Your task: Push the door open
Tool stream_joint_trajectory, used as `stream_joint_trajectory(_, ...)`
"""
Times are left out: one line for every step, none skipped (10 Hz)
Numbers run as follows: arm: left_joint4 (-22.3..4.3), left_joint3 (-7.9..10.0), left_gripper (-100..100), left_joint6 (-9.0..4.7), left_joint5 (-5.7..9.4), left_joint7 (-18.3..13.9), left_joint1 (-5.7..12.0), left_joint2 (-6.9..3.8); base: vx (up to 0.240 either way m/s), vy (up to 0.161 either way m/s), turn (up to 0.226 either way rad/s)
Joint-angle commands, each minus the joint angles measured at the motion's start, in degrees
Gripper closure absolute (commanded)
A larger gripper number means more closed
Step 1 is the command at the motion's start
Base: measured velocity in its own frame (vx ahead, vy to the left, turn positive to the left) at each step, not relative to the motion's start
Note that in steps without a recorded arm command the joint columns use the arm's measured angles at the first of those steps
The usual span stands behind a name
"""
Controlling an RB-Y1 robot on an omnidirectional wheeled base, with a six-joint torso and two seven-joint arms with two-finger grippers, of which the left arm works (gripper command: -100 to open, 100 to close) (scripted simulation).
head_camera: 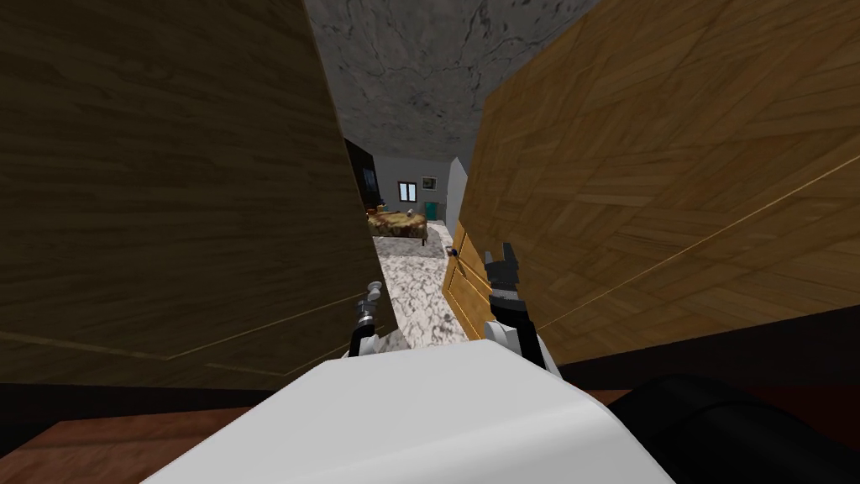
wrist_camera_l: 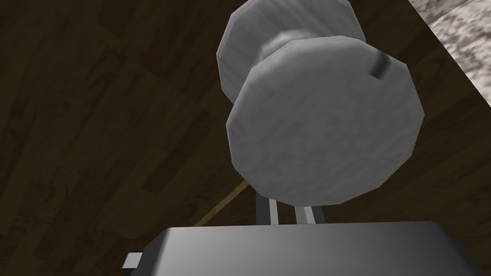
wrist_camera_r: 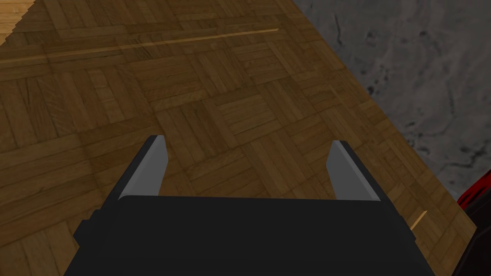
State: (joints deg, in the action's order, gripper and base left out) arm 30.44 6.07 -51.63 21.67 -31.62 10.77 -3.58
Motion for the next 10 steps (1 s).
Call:
stream_joint_trajectory(2.86,-0.15,100,-0.22,-0.17,-0.54,-0.16,0.1,0.022,0.006,-0.007)
stream_joint_trajectory(3.27,0.4,100,-0.07,0.16,-2.8,-0.32,0.44,0.026,0.004,-0.033)
stream_joint_trajectory(3.27,0.4,100,-0.07,0.16,-2.8,-0.32,0.44,0.022,0.004,-0.01)
stream_joint_trajectory(2.06,-0.01,-100,0.26,1.14,-4.26,-1.51,0.61,-0.019,0.013,-0.018)
stream_joint_trajectory(2.21,-0.14,-100,0.18,1.68,-5.14,-1.54,0.66,-0.066,0.022,-0.021)
stream_joint_trajectory(2.38,-0.3,-100,0.09,2.31,-6.18,-1.56,0.75,-0.086,0.001,-0.089)
stream_joint_trajectory(2.57,-0.47,-100,-0.01,3.0,-7.3,-1.59,0.85,-0.1,-0.007,-0.058)
stream_joint_trajectory(2.79,-0.66,-100,-0.12,3.78,-8.59,-1.62,0.99,-0.086,-0.008,-0.045)
stream_joint_trajectory(3.02,-0.87,-100,-0.24,4.61,-9.94,-1.65,1.16,-0.087,0.0,-0.065)
stream_joint_trajectory(3.25,-1.08,-100,-0.37,5.48,-11.29,-1.69,1.35,-0.093,0.012,-0.065)
